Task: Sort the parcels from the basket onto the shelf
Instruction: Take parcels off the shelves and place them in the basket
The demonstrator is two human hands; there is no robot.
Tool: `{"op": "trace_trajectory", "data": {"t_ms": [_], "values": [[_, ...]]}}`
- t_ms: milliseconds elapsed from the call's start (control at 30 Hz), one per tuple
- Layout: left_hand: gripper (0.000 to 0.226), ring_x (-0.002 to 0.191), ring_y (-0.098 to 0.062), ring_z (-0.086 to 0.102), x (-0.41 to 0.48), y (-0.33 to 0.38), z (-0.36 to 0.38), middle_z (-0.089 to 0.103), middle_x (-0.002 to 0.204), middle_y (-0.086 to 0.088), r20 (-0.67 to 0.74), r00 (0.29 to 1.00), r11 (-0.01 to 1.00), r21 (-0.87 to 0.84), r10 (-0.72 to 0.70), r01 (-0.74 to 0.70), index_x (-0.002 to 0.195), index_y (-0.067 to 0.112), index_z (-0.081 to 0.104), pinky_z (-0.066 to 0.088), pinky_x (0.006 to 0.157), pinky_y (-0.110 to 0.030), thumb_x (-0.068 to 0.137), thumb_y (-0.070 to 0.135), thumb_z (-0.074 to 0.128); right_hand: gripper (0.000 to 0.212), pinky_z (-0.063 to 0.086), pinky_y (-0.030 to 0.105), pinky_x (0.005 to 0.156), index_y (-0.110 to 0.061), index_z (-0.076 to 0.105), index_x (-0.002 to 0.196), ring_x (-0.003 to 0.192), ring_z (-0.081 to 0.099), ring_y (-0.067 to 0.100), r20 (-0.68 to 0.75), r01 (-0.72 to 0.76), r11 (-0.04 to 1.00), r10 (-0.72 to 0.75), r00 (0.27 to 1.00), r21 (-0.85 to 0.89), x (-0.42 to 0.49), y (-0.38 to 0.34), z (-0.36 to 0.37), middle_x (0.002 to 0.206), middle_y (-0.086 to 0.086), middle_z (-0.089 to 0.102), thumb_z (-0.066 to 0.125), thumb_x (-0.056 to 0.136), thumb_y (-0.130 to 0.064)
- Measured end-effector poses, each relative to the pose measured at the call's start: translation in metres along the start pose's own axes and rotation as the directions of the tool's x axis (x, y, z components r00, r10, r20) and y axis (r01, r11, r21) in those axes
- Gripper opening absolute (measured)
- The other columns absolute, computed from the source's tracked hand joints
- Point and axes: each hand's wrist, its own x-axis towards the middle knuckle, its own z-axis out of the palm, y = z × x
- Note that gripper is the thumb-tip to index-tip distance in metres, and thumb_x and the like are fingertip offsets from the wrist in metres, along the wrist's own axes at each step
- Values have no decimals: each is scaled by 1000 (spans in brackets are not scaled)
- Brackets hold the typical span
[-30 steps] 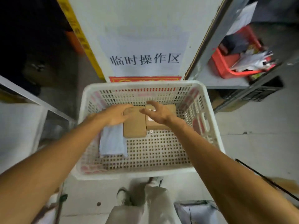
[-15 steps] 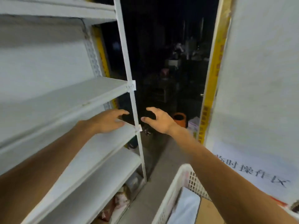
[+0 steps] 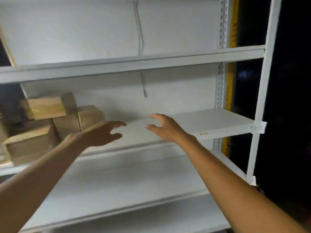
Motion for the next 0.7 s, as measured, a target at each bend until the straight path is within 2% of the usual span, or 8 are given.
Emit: {"op": "trace_trajectory", "data": {"t_ms": [167, 267, 300, 333, 433, 567, 633, 700], "values": [[49, 124, -15, 52, -53, -71, -26, 53, 138, 2, -74, 983, 985, 42, -167, 170, 139, 23, 47, 37, 105, -25, 92, 26, 59, 58, 30, 26, 107, -20, 44, 142, 136, 39, 19, 106, 115, 993, -116, 988, 17, 49, -50, 66, 149, 2, 43, 61, 91, -40], [46, 93, 1, 55, -83, -120, -39, 58, 128, 9, -163, 963, 965, 112, -216, 236, 137, 32, 48, 35, 77, 5, 91, 28, 58, 58, 34, 30, 105, -23, 44, 142, 134, 42, 23, 152, 147, 989, -150, 977, 30, 78, -76, 103, 148, 4, 43, 61, 91, -42], [46, 87, 2, 52, -91, -136, -42, 59, 125, 8, -187, 953, 957, 119, -239, 263, 136, 34, 48, 35, 71, 6, 91, 29, 58, 57, 36, 31, 104, -24, 44, 142, 133, 43, 24, 161, 149, 988, -153, 975, 39, 87, -84, 114, 148, 5, 43, 61, 90, -42], [48, 91, -1, 54, -97, -150, -45, 58, 127, 7, -200, 943, 950, 107, -267, 292, 137, 35, 47, 39, 74, 2, 91, 30, 58, 57, 37, 32, 103, -25, 44, 142, 132, 44, 24, 167, 149, 988, -155, 974, 47, 96, -91, 125, 148, 5, 44, 61, 90, -42], [49, 117, -18, 56, -111, -195, -53, 55, 136, 0, -233, 906, 928, 28, -354, 371, 138, 30, 47, 47, 97, -29, 91, 24, 59, 56, 38, 32, 100, -26, 44, 141, 131, 46, 24, 179, 168, 984, -176, 968, 56, 125, -113, 153, 147, 4, 44, 61, 90, -41], [53, 129, -18, 47, -120, -246, -66, 48, 143, -1, -269, 908, 940, 28, -321, 340, 142, 21, 43, 34, 98, -20, 92, 15, 60, 53, 39, 32, 98, -23, 46, 140, 128, 47, 25, 154, 207, 975, -218, 964, 85, 162, -145, 184, 145, 6, 47, 62, 91, -37], [56, 127, -20, 48, -117, -269, -72, 47, 143, -3, -286, 906, 942, 31, -312, 334, 144, 21, 40, 38, 99, -26, 92, 19, 61, 53, 40, 33, 99, -24, 46, 140, 127, 48, 25, 137, 219, 971, -231, 963, 94, 181, -158, 202, 145, 4, 47, 62, 90, -36], [55, 117, -18, 53, -108, -291, -74, 50, 138, -6, -305, 898, 943, -8, -319, 332, 143, 21, 40, 45, 89, -22, 92, 20, 61, 55, 41, 35, 100, -24, 45, 140, 127, 48, 25, 143, 227, 970, -238, 961, 89, 200, -167, 218, 145, 3, 47, 62, 90, -37]]}}
